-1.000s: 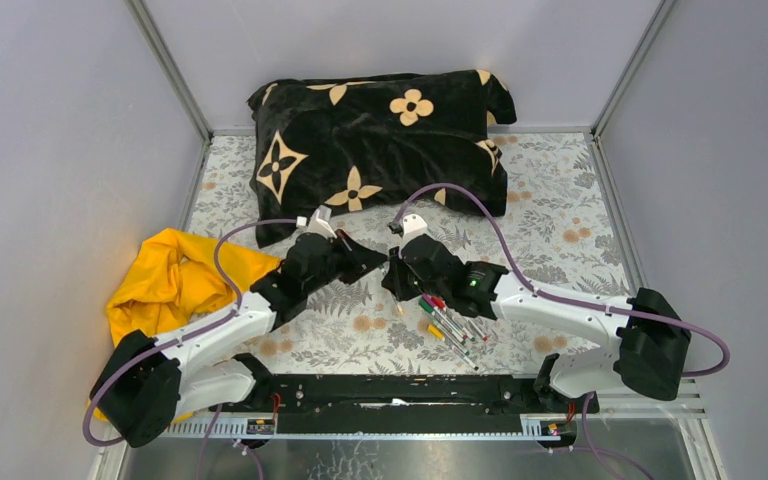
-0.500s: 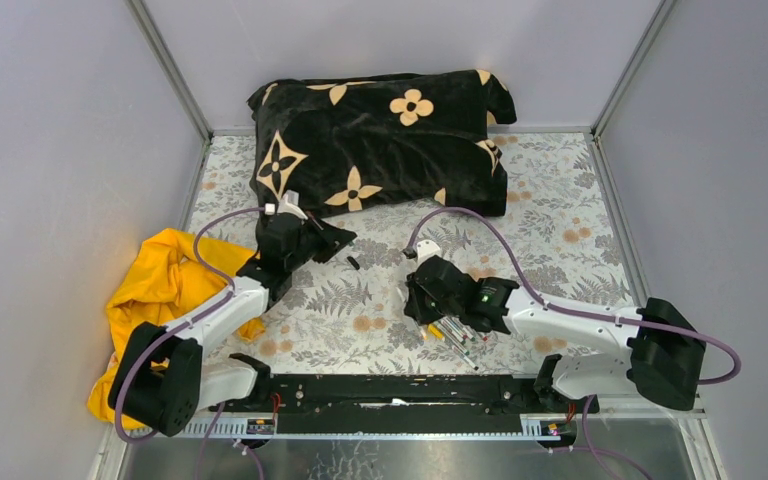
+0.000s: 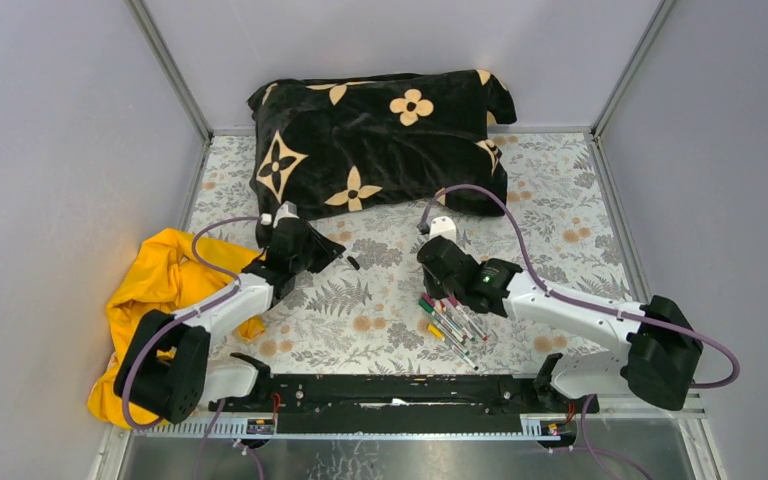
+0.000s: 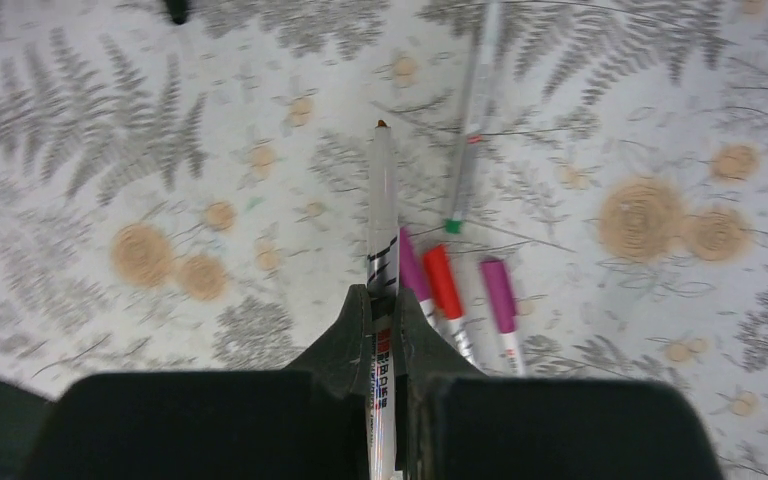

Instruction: Open the pen caps

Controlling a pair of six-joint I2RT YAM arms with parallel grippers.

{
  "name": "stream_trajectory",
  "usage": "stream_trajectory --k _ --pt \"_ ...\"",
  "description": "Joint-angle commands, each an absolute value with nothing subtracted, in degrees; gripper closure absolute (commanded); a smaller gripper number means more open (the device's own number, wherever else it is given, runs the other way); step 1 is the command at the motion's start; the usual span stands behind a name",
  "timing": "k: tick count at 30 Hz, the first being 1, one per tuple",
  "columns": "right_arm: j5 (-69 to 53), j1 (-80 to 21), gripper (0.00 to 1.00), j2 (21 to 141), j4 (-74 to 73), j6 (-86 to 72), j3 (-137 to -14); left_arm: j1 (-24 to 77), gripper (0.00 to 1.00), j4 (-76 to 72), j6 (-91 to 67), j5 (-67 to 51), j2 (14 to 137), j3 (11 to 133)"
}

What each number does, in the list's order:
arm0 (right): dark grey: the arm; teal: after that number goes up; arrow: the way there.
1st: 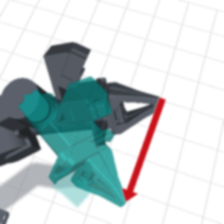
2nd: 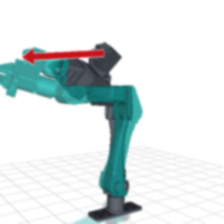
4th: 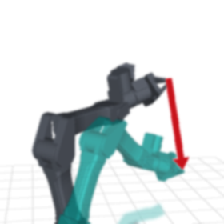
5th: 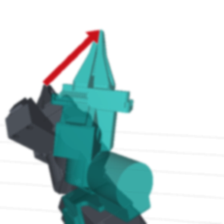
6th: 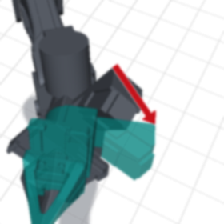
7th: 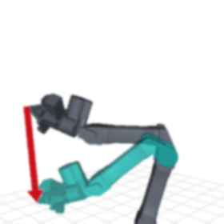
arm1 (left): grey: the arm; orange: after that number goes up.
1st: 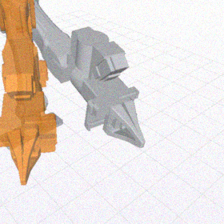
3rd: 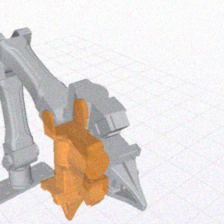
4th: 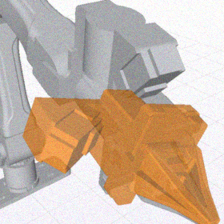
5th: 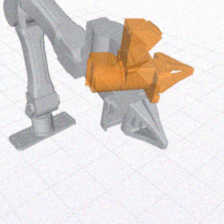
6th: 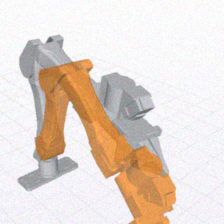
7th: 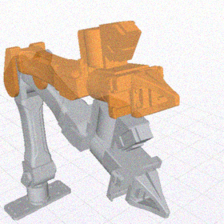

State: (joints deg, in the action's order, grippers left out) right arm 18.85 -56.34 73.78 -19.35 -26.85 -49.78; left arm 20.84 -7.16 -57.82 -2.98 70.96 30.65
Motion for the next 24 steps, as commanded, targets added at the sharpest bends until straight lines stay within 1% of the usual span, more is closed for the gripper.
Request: stream_trajectory --k 1,5,11,13,19,24 --pt "23.7 -51.6 1.00 75.7 -22.6 -24.4 -52.9 20.6 0.93 -4.8 -56.5 2.3 74.4 30.4" --pt "24.1 -47.8 1.00 78.2 -23.3 -23.0 -53.9 20.6 0.86 -5.4 -56.9 2.9 77.7 30.4" --pt "24.0 -42.4 1.00 81.5 -24.0 -21.9 -54.3 20.6 0.81 -6.3 -57.1 3.6 81.0 31.0" --pt "24.2 -40.7 1.00 82.5 -24.3 -21.4 -54.3 20.5 0.78 -6.5 -57.2 3.6 82.0 31.3" --pt "24.0 -37.9 1.00 85.2 -24.0 -19.6 -54.2 20.6 0.75 -7.7 -58.4 3.9 84.3 31.4" --pt "23.6 -36.1 1.00 87.5 -23.1 -18.3 -53.9 20.6 0.68 -8.9 -59.1 3.7 85.9 31.3"
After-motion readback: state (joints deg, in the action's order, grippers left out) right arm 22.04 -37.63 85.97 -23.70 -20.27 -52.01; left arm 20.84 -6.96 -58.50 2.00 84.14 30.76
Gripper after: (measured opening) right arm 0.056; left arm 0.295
